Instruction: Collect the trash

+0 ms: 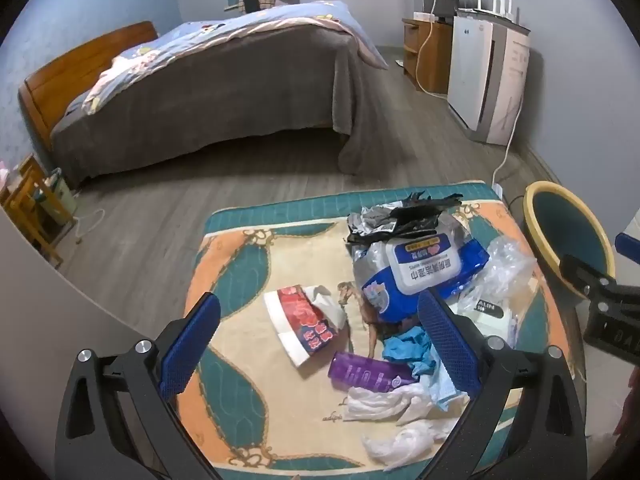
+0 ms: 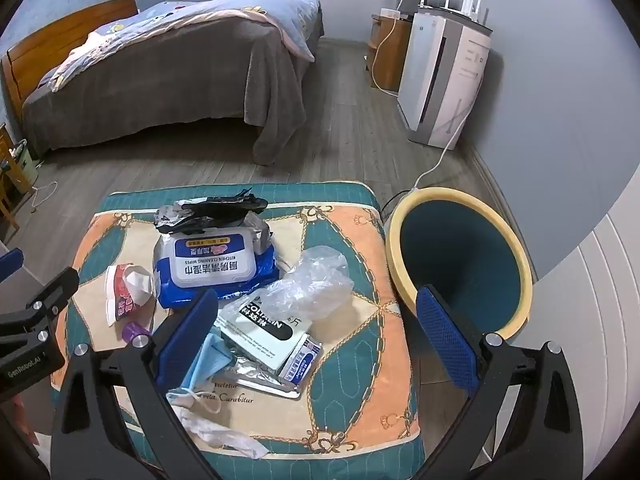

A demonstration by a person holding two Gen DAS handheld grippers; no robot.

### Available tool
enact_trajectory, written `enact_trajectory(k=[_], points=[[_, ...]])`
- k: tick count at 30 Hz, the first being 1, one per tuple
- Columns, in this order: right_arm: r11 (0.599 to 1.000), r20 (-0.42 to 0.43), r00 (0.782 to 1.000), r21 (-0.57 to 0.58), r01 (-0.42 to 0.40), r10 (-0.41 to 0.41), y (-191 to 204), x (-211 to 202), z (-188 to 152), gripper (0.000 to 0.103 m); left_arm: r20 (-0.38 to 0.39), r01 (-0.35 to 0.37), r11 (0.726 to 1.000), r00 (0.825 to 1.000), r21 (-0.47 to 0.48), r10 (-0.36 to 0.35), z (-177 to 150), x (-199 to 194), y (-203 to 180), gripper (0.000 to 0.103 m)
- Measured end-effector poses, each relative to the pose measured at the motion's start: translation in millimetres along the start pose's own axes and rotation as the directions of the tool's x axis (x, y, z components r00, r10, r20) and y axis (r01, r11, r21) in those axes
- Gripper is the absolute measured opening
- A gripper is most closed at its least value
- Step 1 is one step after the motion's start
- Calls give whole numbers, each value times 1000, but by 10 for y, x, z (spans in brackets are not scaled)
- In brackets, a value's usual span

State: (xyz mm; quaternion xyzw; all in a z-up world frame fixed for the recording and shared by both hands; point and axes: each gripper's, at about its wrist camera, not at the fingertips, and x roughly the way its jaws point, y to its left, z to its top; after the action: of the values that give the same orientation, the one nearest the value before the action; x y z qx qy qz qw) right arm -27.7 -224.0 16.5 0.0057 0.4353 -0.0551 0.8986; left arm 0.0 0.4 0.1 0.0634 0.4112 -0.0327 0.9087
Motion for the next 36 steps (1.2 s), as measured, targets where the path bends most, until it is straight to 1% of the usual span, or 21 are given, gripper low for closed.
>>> enact_trajectory(k=[8, 12, 36], points=[[1000, -14, 1000, 7, 5, -5, -41, 25, 63, 97, -4, -3, 1000, 1000, 0, 3, -9, -4, 28, 98], [1000, -16, 1000, 14, 10, -10, -46, 38, 26, 97, -1, -10, 1000, 1000, 6, 10, -69, 52, -2, 98], [1000, -26, 1000, 16, 15, -14, -53, 65, 8, 97, -10, -18, 1000, 1000, 25, 18, -90, 80, -16, 98]])
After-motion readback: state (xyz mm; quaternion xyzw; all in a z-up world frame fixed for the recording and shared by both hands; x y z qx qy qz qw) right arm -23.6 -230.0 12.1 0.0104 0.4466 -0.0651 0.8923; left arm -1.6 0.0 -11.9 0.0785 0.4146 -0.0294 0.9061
